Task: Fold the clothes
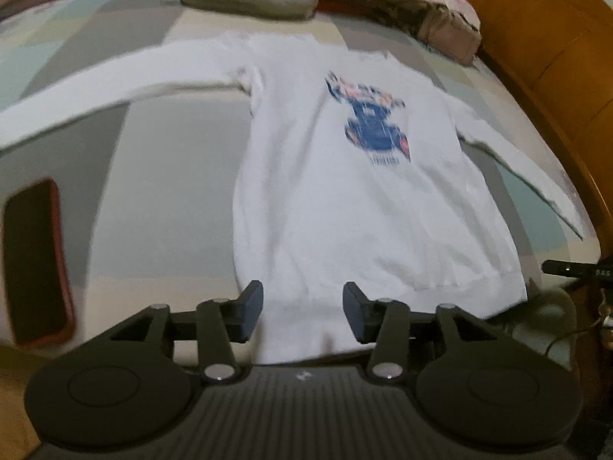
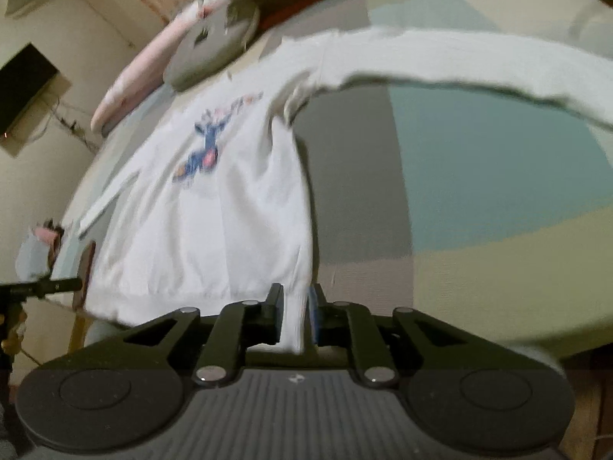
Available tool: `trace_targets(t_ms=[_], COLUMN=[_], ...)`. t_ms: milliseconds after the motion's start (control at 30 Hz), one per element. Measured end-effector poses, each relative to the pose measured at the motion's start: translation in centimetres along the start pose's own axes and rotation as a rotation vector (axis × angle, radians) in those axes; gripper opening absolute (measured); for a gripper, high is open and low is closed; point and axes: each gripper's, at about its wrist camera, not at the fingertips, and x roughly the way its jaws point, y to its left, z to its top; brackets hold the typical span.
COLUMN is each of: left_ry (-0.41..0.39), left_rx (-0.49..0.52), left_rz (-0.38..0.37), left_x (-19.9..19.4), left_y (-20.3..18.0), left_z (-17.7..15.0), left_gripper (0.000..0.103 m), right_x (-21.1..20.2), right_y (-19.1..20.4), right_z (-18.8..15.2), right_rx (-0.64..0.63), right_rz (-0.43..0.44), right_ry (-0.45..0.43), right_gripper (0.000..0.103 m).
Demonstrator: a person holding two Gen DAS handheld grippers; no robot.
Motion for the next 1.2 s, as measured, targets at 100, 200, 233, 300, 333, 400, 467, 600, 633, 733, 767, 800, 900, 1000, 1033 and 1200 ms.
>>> trace_targets(t_ms=[100, 200, 233, 300, 333, 400, 467, 600, 633, 733, 767, 800, 900, 1000, 1033, 1200], left_ry=[-0.017, -0.024, -0.027, -0.035, -0.040, -0.054, -0.073, -0.095, -0.097, -0.104, -0.108, -0.114, -0.127, -0.125, -0.127, -0.139], left_rx=[0.001, 0.024, 0.037, 0.072, 0.091, 0.129, 0.165, 0.219, 0.228, 0.255, 0.261, 0.264, 0.254, 0.237, 0.240, 0.260], left_rz=[0.006, -0.004, -0.008, -0.016, -0.020, -0.023, -0.025, -0.035, -0.034, -0.007, 0.002, 0.005, -0.005, -0.005, 0.000, 0.019], left_x=[0.3, 1.2, 1.5, 2.5, 3.0, 4.0, 5.3, 8.4, 9.2, 11.3, 11.7, 12.0, 12.5, 12.9, 13.0, 13.2], left_y=[0.0, -0.9, -1.3, -2.4, -3.0, -4.4, -5.8, -8.2, -8.7, -9.7, -9.8, -9.8, -9.6, -9.1, -9.1, -9.1], left_z=[1.4, 2.7, 3.1, 3.8, 4.2, 4.7, 5.1, 5.5, 5.6, 5.6, 5.6, 5.6, 5.6, 5.6, 5.6, 5.6], left_gripper=[0.049, 0.049, 0.050, 0.053, 0.055, 0.056, 0.057, 0.060, 0.061, 0.061, 0.061, 0.061, 0.062, 0.062, 0.062, 0.062], right_x=[0.2, 1.0, 1.4, 2.2, 2.7, 4.1, 6.1, 10.4, 11.5, 14.3, 15.2, 15.8, 17.3, 18.1, 18.3, 17.8], right_y=[0.2, 0.5, 0.6, 0.7, 0.7, 0.5, -0.1, -1.4, -1.7, -2.4, -2.5, -2.5, -2.2, -1.5, -1.2, -0.2], right_z=[1.7, 3.5, 4.2, 5.5, 6.3, 7.8, 9.4, 12.4, 13.2, 15.0, 15.5, 15.9, 16.8, 17.2, 17.2, 17.3], right_rx=[0.004, -0.007, -0.009, -0.009, -0.007, 0.013, 0.050, 0.129, 0.148, 0.189, 0.197, 0.202, 0.183, 0.134, 0.105, -0.014], right_rz=[0.000, 0.000, 0.000, 0.002, 0.002, 0.009, 0.023, 0.053, 0.061, 0.074, 0.076, 0.080, 0.073, 0.038, 0.013, -0.073], right_ry=[-0.028, -0.048, -0.054, -0.066, -0.074, -0.083, -0.084, -0.085, -0.085, -0.083, -0.082, -0.082, -0.096, -0.117, -0.124, -0.150], right_gripper=[0.022, 0.023, 0.023, 0.025, 0.027, 0.029, 0.029, 0.029, 0.030, 0.035, 0.035, 0.036, 0.037, 0.035, 0.027, 0.006])
